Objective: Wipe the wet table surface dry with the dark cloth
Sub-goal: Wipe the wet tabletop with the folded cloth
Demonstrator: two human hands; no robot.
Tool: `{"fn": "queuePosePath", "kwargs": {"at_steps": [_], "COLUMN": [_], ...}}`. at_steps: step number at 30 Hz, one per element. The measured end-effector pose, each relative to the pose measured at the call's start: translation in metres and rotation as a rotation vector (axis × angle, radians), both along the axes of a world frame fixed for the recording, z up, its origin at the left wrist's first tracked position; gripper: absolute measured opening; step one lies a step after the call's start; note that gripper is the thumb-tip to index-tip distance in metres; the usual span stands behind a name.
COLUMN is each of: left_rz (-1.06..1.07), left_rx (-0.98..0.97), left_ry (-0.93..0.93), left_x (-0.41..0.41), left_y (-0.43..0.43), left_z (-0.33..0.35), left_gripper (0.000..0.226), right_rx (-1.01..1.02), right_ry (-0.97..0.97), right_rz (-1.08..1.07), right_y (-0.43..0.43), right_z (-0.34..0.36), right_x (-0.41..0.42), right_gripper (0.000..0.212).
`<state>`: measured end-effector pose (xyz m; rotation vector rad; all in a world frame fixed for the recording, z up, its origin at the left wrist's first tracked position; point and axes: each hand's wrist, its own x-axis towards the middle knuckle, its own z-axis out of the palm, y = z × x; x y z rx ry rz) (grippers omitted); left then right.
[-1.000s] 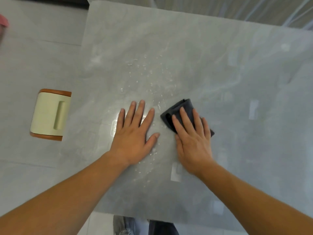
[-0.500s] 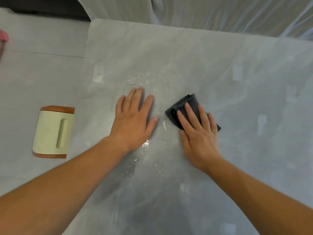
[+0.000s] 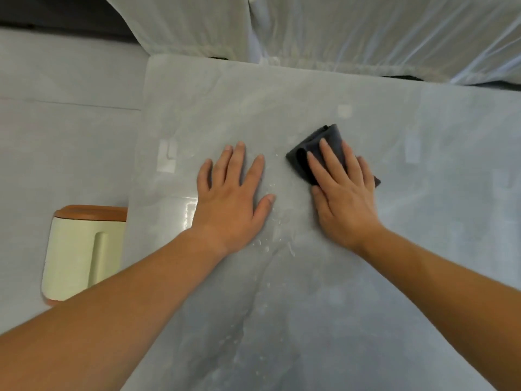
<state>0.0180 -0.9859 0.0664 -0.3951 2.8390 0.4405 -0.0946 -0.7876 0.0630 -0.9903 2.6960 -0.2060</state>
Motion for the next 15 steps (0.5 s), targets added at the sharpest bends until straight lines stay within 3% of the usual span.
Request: {"fn": "queuePosePath", "kwargs": {"at_steps": [3,8,15], "left_rz": [-0.006,-0.011,-0.006], "left_rx": [0.002,0.020,0.038], "left_ry": [0.013,0.047,0.054], "left_x": [0.000,0.000,0.001], "left_y": [-0.001,-0.003,-0.005], "left_z": [-0.003,-0.007,-0.006], "left_gripper": [0.070,0.070,0.069], "right_rx": [0.019,-0.028,0.006], "right_ry": [-0.004,0.028,-0.002], "right_rz": [0.095,-0.384,0.163], "right_y": [0.000,-0.086,-0.079], "right_z": [0.001,-0.004,-0.002], "right_x": [-0.030,-0.100,-0.053], "right_gripper": [0.056,0.056,0.056]}}
